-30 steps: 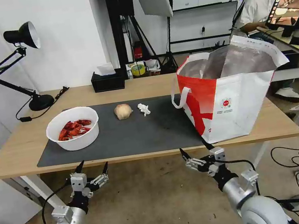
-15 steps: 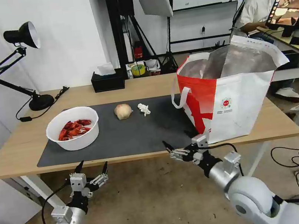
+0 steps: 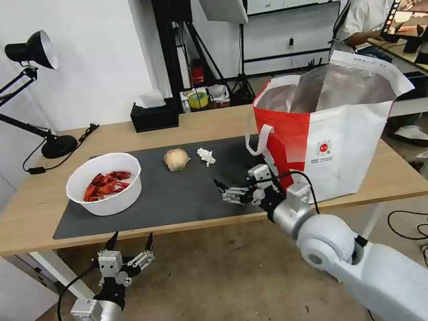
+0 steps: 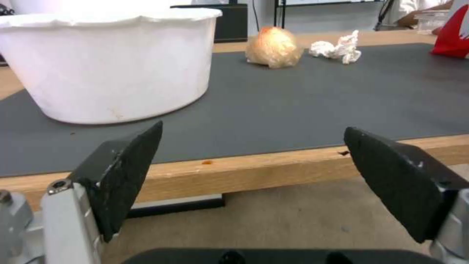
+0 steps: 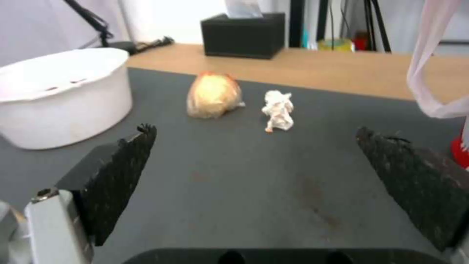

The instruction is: Pick up the trash from the table and place it into the takeout bag.

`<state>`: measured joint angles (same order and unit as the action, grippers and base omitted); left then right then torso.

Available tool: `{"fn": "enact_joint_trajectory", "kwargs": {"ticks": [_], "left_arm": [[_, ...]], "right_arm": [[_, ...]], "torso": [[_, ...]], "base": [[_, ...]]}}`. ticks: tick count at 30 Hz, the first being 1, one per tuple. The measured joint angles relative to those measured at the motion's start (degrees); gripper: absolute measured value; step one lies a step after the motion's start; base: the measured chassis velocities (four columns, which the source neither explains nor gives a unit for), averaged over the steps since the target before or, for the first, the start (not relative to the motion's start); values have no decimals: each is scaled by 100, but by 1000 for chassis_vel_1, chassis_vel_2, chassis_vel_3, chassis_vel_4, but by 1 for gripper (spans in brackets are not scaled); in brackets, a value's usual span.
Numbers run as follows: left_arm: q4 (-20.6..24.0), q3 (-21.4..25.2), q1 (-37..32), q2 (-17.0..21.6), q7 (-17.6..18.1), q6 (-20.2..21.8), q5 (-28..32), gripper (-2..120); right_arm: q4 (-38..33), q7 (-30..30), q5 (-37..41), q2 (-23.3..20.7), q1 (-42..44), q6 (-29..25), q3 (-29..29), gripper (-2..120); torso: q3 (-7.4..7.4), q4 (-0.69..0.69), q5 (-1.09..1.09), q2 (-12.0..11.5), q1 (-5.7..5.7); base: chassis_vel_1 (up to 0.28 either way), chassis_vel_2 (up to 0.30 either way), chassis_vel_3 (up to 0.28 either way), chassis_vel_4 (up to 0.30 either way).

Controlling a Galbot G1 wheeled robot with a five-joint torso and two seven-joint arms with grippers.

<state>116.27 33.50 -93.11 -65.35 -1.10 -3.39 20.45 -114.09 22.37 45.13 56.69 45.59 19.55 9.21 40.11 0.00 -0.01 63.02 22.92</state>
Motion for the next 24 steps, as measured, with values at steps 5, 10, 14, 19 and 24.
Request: {"fn": "enact_joint_trajectory", "kwargs": {"ticks": [5,10,14,19,24], "left_arm": [[-2,25,17,-26,0,0,2,100],[-39,31,37,-33,-1,1,6,100],[-57,31,54,-79,-5,1,9,100],[-86,31,49,-104,-38,-8,8,100],[-82,15,48,-108,-53,-9,7,100]], "right_arm": [[344,519,284,289,-610,303,359,100],[931,884,548,645,-1297,467,724,100],[1360,1255,745,913,-1707,656,944,100],[1879,1525,818,1188,-2052,802,1090,100],[2238,1771,852,1413,-2220,900,1135,100]], "torso": [[0,0,0,0,0],[0,0,0,0,0],[0,0,0,0,0],[0,1,0,0,0],[0,0,0,1,0]], "base": [[0,0,0,0],[0,0,0,0],[0,0,0,0],[0,0,0,0],[0,0,0,0]]}}
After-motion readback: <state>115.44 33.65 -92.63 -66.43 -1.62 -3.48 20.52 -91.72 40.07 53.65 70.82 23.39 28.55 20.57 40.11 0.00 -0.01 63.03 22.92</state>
